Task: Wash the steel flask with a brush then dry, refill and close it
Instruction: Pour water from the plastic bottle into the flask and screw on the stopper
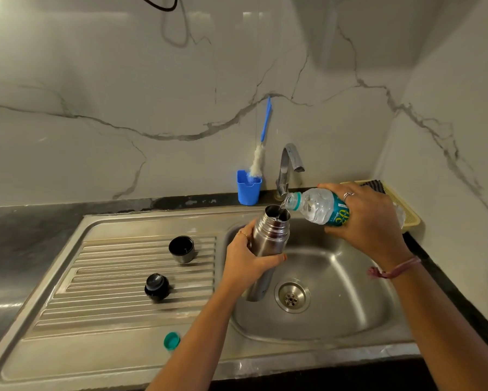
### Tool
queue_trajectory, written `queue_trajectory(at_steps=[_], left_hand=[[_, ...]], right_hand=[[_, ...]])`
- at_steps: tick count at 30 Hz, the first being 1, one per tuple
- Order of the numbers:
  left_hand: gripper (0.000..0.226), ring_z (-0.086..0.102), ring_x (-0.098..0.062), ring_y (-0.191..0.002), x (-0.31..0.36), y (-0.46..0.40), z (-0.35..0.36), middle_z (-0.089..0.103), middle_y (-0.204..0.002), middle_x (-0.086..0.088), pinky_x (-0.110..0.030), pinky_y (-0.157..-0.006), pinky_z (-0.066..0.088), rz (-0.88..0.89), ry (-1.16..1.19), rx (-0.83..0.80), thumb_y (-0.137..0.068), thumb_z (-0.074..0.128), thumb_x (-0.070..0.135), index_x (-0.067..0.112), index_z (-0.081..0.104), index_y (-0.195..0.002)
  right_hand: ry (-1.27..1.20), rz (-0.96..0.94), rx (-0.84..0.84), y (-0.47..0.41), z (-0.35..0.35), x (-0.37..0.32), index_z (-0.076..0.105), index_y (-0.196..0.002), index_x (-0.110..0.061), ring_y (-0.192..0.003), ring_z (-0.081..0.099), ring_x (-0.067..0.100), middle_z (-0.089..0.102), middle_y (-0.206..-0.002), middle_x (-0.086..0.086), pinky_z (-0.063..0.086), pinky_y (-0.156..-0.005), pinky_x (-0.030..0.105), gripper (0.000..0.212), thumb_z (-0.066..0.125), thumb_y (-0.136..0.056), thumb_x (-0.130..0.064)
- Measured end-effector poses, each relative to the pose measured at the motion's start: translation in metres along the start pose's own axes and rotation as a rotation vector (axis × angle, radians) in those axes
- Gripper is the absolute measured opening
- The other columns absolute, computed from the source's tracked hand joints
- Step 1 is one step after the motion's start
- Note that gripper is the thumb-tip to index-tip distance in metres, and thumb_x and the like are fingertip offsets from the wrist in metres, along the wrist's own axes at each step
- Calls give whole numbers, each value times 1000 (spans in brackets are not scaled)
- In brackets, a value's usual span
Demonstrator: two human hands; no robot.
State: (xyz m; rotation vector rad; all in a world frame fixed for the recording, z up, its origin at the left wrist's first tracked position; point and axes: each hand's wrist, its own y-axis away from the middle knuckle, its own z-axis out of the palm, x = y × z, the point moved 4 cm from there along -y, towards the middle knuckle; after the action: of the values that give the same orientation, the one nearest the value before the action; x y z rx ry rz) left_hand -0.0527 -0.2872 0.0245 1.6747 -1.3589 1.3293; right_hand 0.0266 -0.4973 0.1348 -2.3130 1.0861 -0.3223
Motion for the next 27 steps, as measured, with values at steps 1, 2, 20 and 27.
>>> queue_trajectory(at_steps=[1, 2, 20, 27], left_hand=[[85, 61, -5, -106, 1, 0, 0, 63, -117, 15, -32, -93, 55, 0, 1, 0, -63, 91, 27, 32, 49, -136], [84, 61, -5, -106, 1, 0, 1, 63, -118, 15, -32, -93, 55, -2, 2, 0, -63, 91, 26, 32, 49, -136], [90, 59, -7, -110, -10, -1, 2, 61, -124, 14, -33, -95, 55, -33, -5, -3, -63, 91, 25, 30, 46, -141], [91, 60, -7, -110, -18, -2, 1, 62, -123, 15, -36, -96, 55, -52, 3, -6, -61, 92, 28, 34, 47, -139]], right_hand=[[3, 1, -1, -1, 0, 1, 59, -125, -21, -84, 62, 28, 67, -99, 5, 53, -73, 43, 82, 90, -51, -41], [6, -1, 0, -1, -1, 2, 59, -124, -21, -84, 62, 28, 67, -100, 5, 53, -73, 43, 81, 90, -52, -40], [92, -22, 3, -4, -1, 8, 57, -126, -23, -85, 62, 29, 66, -100, 6, 52, -73, 43, 83, 91, -53, -41], [87, -19, 14, -3, 3, 8, 58, -126, -22, -88, 61, 29, 65, -103, 6, 48, -76, 44, 84, 92, -51, -37]])
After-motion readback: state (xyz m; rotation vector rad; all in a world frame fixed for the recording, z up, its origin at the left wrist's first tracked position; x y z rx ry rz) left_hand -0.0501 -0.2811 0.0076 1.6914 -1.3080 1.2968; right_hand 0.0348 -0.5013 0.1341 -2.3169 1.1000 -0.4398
